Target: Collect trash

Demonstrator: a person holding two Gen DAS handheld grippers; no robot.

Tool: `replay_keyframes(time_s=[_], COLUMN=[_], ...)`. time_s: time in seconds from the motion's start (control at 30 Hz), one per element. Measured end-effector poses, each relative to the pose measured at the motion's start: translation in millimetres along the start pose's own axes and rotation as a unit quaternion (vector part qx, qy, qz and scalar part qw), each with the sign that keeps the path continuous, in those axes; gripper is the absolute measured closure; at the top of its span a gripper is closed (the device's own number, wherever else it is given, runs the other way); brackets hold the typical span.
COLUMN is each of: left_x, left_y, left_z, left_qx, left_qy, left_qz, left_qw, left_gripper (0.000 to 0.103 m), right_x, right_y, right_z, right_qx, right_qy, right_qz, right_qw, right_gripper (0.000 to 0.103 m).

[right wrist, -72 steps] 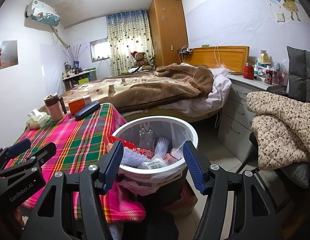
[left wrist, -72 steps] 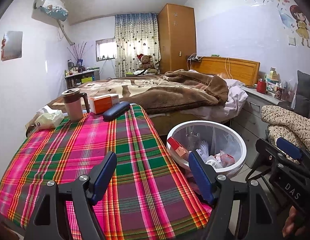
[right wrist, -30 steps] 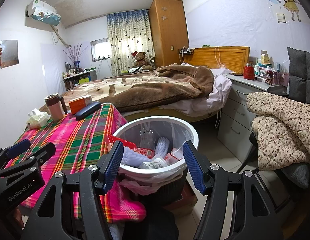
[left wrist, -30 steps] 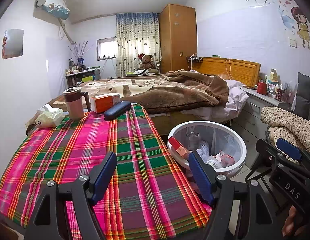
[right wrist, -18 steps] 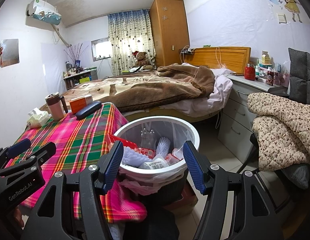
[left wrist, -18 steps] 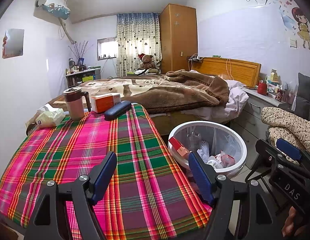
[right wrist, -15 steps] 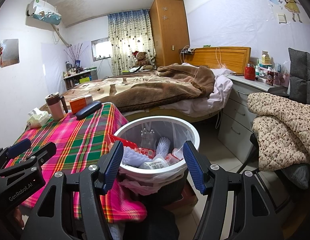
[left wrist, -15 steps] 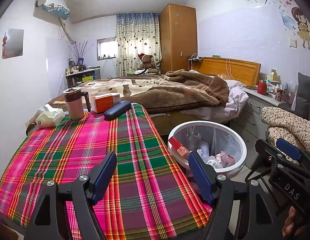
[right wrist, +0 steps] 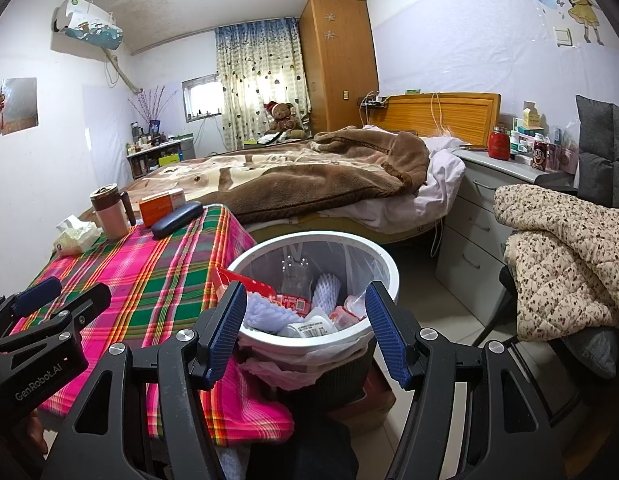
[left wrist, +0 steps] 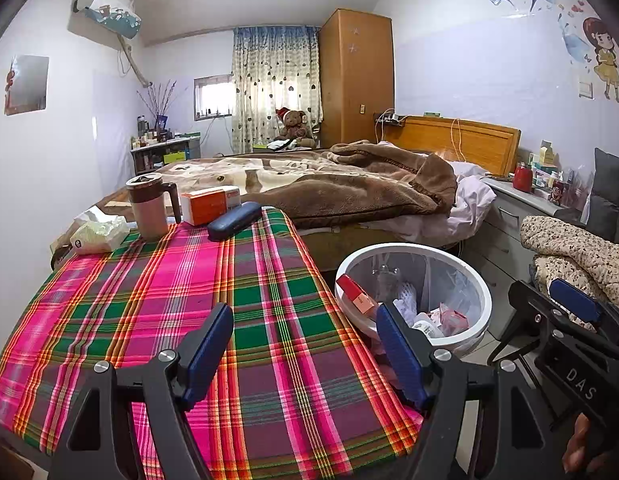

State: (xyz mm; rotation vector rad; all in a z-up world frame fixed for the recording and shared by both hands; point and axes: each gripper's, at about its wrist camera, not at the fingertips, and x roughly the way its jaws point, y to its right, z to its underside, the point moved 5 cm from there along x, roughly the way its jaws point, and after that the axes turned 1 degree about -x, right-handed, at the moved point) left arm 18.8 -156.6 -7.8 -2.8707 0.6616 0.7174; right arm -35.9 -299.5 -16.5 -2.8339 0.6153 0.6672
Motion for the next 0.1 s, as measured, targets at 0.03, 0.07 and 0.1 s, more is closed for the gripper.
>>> replay_keyframes(time_s=[0.03, 0.07, 0.1], left_x=[-0.1, 0.1, 0.3], left_y=[0.5, 0.7, 0.5], left_z=[0.2, 0.1, 0.0], left_qx=[0.0, 0.0, 0.001], left_qy=[0.0, 0.0, 0.0], left_qz=[0.0, -0.001, 0.0], left_qw=[1.0, 1.0, 1.0], left_gripper=[0.029, 0.029, 0.029], right_x=[0.4, 0.4, 0.1], right_y=[0.3, 0.3, 0.0], right_z=[0.1, 0.1, 0.1], right_qx=[0.0, 0.0, 0.0], right_qy=[0.0, 0.0, 0.0], right_qz=[0.0, 0.0, 0.0], right_qw=[1.0, 1.0, 1.0], right_gripper=[0.04, 0.04, 0.04])
